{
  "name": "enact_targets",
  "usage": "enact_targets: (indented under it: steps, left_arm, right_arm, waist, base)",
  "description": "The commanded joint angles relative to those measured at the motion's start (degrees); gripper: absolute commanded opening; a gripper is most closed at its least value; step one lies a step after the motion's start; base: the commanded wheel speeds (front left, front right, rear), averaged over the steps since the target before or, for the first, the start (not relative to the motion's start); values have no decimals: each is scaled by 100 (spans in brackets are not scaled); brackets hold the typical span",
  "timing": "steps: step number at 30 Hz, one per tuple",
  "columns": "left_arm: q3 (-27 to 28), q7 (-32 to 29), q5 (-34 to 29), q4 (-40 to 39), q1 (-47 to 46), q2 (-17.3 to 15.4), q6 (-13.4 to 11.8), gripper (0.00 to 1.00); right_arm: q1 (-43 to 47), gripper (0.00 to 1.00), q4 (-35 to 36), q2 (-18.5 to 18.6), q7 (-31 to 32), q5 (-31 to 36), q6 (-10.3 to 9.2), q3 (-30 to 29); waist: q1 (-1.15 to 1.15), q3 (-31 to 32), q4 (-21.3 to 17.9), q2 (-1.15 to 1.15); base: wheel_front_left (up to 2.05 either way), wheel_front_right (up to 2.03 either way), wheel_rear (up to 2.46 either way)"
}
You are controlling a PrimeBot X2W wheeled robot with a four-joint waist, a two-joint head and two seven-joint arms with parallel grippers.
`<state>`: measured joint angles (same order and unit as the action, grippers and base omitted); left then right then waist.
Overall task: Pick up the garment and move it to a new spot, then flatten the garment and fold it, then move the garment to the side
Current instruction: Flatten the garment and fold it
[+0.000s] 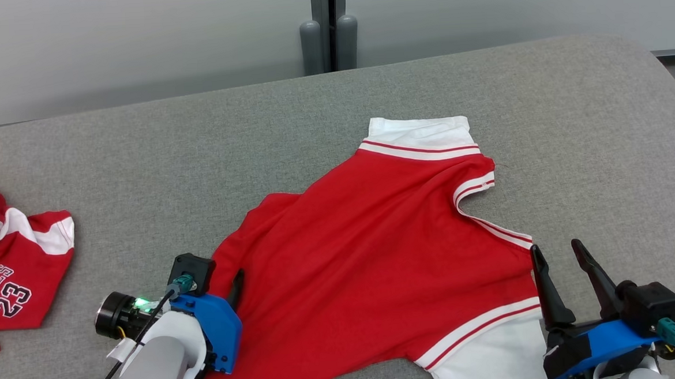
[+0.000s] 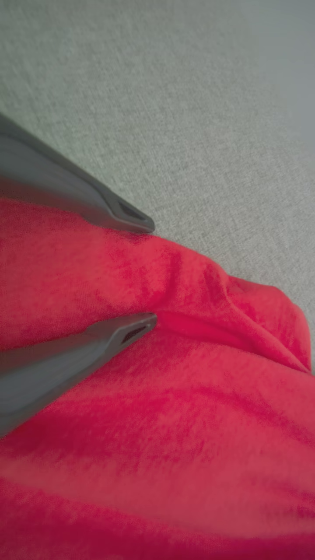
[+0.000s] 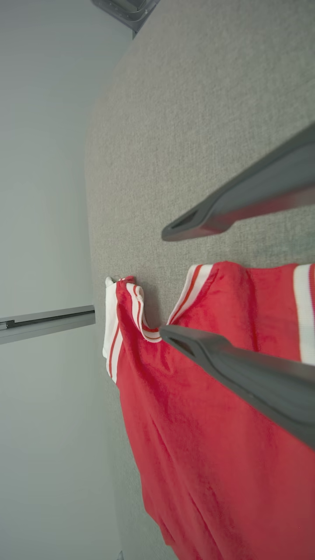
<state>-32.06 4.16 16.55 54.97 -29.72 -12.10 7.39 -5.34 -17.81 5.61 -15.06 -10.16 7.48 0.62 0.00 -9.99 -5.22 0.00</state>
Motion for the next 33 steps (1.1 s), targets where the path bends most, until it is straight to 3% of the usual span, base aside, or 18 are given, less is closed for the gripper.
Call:
enact_targets:
  steps: [1, 2, 3, 5, 14, 22, 28, 30, 33]
  left_arm:
    - [-82, -90, 22, 94, 42, -35, 8, 48]
    - [-153, -84, 127, 64, 12, -47, 8, 7]
    - [-162, -32, 234, 28, -45, -73, 8, 0]
    - [-155, 205, 297, -58, -250, -198, 3, 0]
    - [-157, 980, 204, -152, -779, -160, -140, 0]
    - [151, 1105, 72, -476, -1002, -216, -590, 0]
    - [365, 1107, -40, -661, -817, -215, -718, 0]
    - [437, 1108, -120, -783, -754, -213, -761, 100]
    - [569, 1108, -213, -1067, -551, -193, -800, 100]
  right_arm:
    - [-71, 100, -9, 8, -16, -6, 3, 0]
    - [-78, 100, -9, 11, -16, -13, 3, 5]
    - [-83, 100, -6, 16, -16, -21, 3, 11]
    - [-87, 100, 4, 27, -16, -36, 3, 5]
    - [-158, 100, 42, 20, -16, -45, 2, 11]
    - [-225, 100, 85, 38, -16, -43, 2, -20]
    - [-271, 100, 120, -3, -16, 3, 3, 2]
    - [-292, 100, 111, -20, -16, 21, 3, 14]
    - [-297, 100, 79, -20, -16, 28, 2, 8]
  waist:
    - [0, 2, 2, 0]
    - [0, 4, 5, 0]
    - [0, 2, 5, 0]
    - [0, -2, 11, 0]
    - [0, -62, -93, 0]
    - [0, -210, -224, 0]
    - [0, -302, -278, 0]
    - [0, -317, -271, 0]
    - [0, -299, -239, 0]
  base:
    - [0, 0, 0]
    - [0, 0, 0]
    - [0, 0, 0]
    - [0, 0, 0]
    - [0, 0, 0]
    - [0, 0, 0]
    - [0, 0, 0]
    - [0, 0, 0]
    - [0, 0, 0]
